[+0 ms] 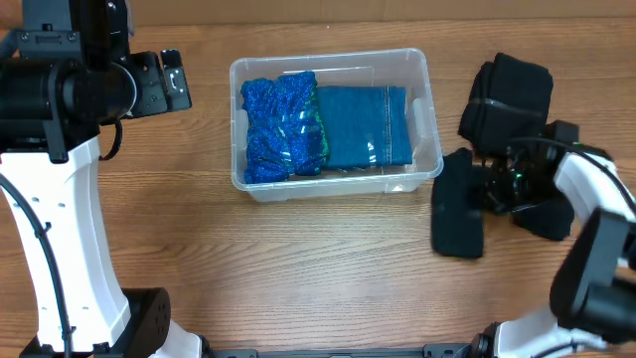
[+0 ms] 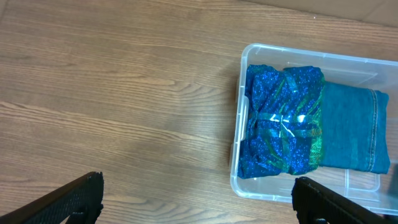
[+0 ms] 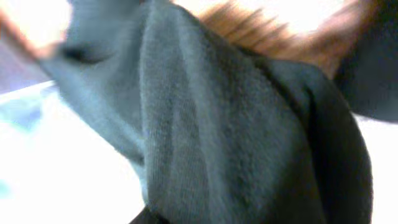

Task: Pack container
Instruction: 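Grasp the top folded black garment with the right gripper, then place the black garment into the bin's right side with the right gripper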

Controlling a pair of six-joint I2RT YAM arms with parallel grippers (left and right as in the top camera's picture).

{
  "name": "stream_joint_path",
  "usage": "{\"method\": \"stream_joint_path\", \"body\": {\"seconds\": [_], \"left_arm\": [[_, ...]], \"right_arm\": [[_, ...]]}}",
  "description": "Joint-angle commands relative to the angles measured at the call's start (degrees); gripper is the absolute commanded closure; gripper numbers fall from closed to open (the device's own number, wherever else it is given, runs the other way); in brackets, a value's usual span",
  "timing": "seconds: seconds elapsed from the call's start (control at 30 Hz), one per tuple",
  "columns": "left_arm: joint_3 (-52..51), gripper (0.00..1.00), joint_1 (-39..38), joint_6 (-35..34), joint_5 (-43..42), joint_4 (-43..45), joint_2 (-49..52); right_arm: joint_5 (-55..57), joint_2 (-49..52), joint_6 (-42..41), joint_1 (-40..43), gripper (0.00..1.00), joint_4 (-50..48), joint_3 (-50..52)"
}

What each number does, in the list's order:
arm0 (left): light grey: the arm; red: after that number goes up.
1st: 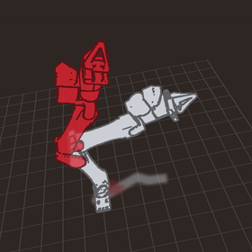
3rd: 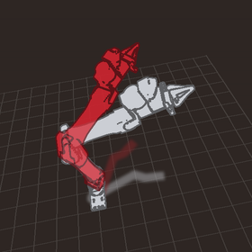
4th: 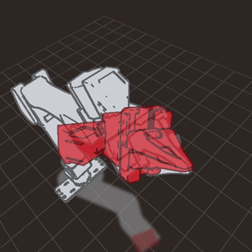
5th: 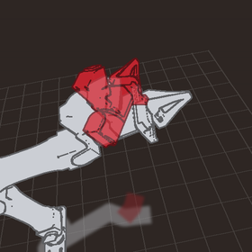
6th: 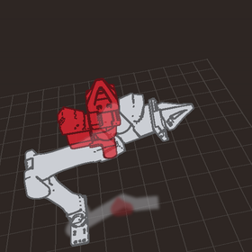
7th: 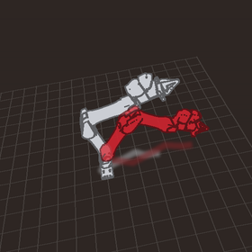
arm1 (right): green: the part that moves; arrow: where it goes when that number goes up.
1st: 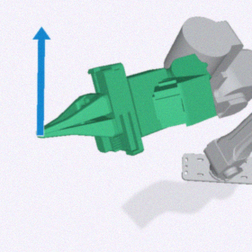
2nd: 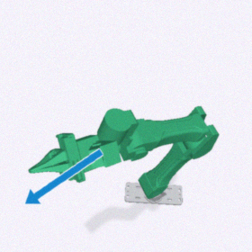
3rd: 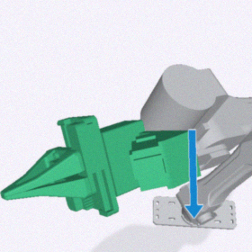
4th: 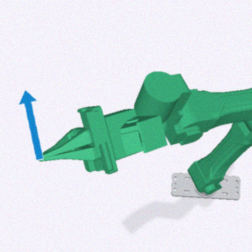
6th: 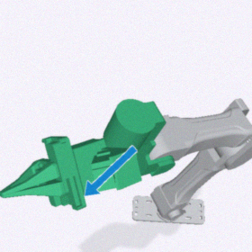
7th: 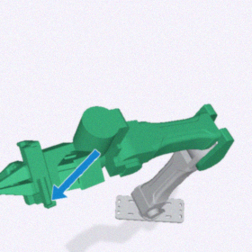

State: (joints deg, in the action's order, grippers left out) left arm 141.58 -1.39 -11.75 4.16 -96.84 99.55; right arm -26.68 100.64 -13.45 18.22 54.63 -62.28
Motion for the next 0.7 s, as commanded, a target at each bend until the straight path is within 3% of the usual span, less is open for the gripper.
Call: {"method": "stream_joint_path", "body": {"seconds": [0.0,0.17,0.3,0.47,0.67], "left_arm": [[-0.1,0.00,0.2,1.0,0.5,0.1,0.1],[-0.1,0.00,0.2,1.0,0.5,0.1,0.1],[-0.1,0.00,0.2,1.0,0.5,0.1,0.1],[-0.1,0.00,0.2,1.0,0.5,0.1,0.1],[-0.1,0.00,0.2,1.0,0.5,0.0,0.1]], "right_arm": [[-1.2,-14.8,0.4,-1.5,0.88,3.2,-7.1],[-10.0,-29.1,-1.0,-7.8,0.91,0.0,-9.4],[-10.7,-30.6,-7.2,-16.7,0.91,-9.9,-9.4],[-2.8,-21.9,-14.4,-27.6,0.90,-24.3,-9.4],[-2.6,-6.3,-16.9,-32.0,0.87,-35.8,-9.4]]}}
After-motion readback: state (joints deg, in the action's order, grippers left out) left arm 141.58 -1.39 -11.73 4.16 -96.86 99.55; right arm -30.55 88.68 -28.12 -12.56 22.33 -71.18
